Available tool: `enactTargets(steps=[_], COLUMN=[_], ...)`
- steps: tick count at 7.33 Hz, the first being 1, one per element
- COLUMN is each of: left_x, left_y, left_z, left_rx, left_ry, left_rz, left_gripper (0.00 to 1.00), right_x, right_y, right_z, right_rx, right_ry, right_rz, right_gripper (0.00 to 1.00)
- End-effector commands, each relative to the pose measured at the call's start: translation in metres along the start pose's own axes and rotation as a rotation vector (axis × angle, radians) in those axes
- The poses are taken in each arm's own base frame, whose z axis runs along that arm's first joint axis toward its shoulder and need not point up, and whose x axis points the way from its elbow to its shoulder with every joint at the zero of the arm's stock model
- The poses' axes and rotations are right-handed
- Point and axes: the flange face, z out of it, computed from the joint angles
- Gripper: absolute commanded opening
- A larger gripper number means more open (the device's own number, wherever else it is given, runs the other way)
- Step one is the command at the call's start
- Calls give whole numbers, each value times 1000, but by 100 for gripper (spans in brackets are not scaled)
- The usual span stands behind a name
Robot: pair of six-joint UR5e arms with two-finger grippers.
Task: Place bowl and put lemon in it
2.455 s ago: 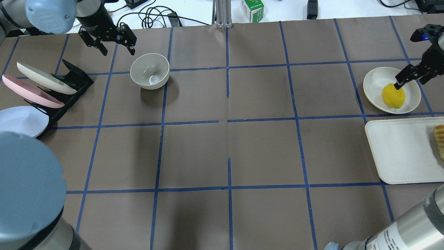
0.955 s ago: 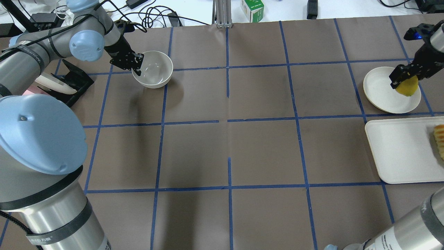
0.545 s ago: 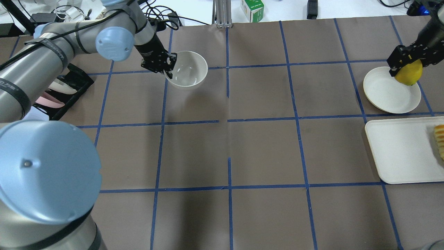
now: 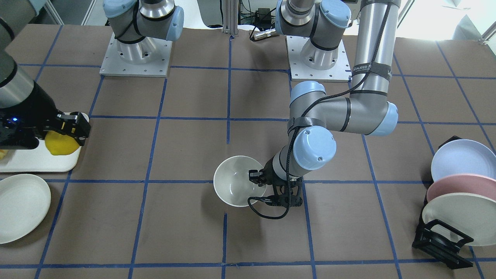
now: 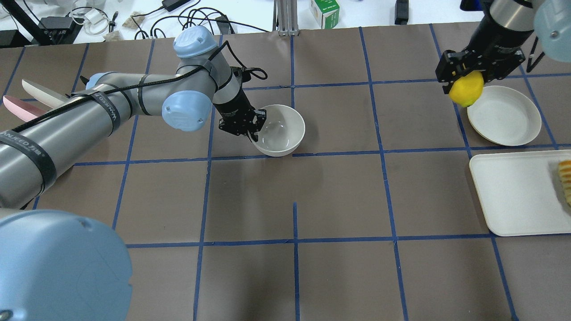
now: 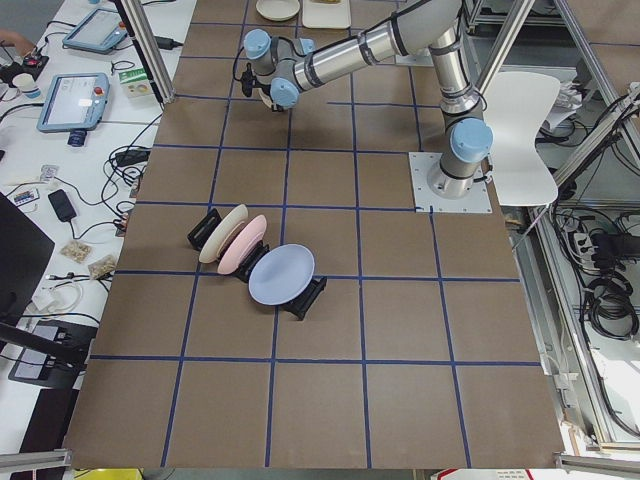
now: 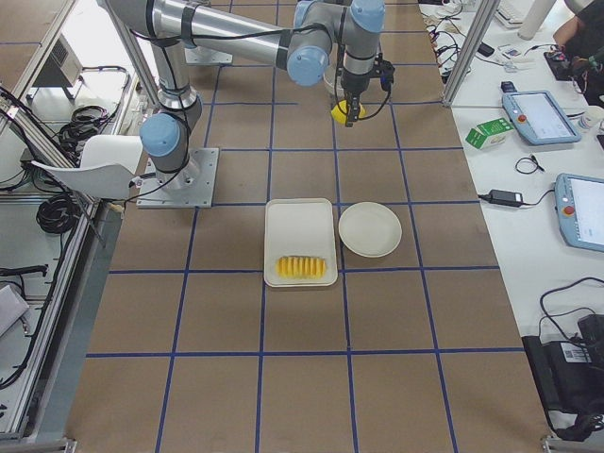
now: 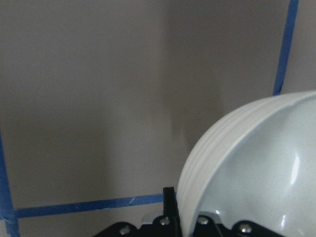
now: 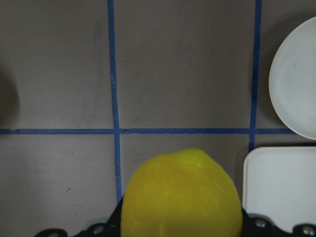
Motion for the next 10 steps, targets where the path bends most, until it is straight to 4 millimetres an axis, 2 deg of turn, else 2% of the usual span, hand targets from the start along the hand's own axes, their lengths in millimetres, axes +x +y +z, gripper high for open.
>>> enactTargets(steps=[1,2,3,4,5,6,7,8,9,10], left_x=[21,17,14,15,12,8,3,-11,-30,-34], left_y=[15,13,5,3,7,15,31,46,60,80], left_z=[8,16,10,-20,-59,-99,-135,-158,-188,-221], left_rx=[27,21,63,111,123,125,130,99,99,139], left_ry=[2,-7,-3,0,3,-10,-88,-146,-168,-170], left_rz=[9,5,8,9,1,-5,49,113,156,168], left_gripper=[0,53,83,98,100,100,100,100,100,100], right_x=[-83,-114,-138,-157,-181,-202,-228,-254,-264,-279], right_y=[3,-5,-10,-12,-14,-26,-27,-23,-20,-17], right_z=[18,26,45,50,69,90,116,129,139,154], right_rx=[-13,45,35,63,55,76,75,84,69,80], right_ry=[-2,-6,-19,-29,-48,-64,-69,-69,-69,-70], right_rz=[68,70,81,63,62,103,96,65,50,22], right_gripper=[9,9,9,9,9,9,9,9,9,10])
